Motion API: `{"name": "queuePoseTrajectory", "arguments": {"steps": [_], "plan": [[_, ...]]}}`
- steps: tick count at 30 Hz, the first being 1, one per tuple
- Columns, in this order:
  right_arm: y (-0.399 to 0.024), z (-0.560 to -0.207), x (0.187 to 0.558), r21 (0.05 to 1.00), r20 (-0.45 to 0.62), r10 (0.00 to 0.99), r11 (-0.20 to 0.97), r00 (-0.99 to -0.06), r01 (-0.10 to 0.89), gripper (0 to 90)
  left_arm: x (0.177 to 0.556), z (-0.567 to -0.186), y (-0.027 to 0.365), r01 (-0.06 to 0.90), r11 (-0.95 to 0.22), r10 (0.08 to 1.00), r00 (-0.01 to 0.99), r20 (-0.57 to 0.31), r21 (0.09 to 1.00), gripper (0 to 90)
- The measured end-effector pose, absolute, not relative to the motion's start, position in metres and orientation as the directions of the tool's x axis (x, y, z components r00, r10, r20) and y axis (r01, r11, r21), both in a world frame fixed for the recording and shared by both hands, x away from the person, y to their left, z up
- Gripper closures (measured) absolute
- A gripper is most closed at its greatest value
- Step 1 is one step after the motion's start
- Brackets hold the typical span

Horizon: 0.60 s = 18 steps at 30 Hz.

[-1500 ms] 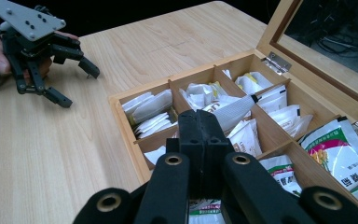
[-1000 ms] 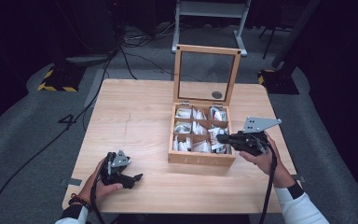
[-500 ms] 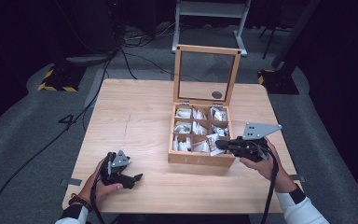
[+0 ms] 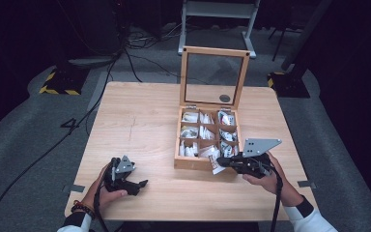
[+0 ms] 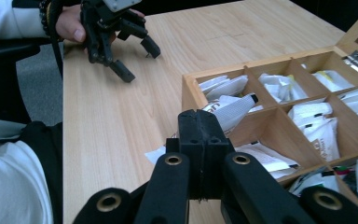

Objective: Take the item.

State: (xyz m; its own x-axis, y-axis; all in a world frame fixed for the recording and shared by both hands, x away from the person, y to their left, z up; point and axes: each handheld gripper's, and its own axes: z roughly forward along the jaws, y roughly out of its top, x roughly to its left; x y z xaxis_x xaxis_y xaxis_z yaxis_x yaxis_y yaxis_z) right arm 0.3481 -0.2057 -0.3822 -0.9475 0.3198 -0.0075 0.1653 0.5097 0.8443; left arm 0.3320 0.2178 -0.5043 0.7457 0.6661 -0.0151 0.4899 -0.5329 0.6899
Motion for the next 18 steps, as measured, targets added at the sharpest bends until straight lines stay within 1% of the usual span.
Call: {"name": "queuePoseTrajectory", "arguments": {"steps": [9, 18], "plan": [[-0.199, -0.395, 0.341, 0.831, -0.005, 0.288, 0.534, -0.958, 0.156, 90.0, 0.332, -0.504, 0.218, 0.490, -0.533, 0.666, 0.746, -0.016, 0.690, 14.7], [-0.190, -0.416, 0.337, 0.799, 0.003, 0.254, 0.581, -0.967, 0.155, 90.0, 0.332, -0.504, 0.218, 0.491, -0.532, 0.666, 0.746, -0.017, 0.690, 14.7]]}}
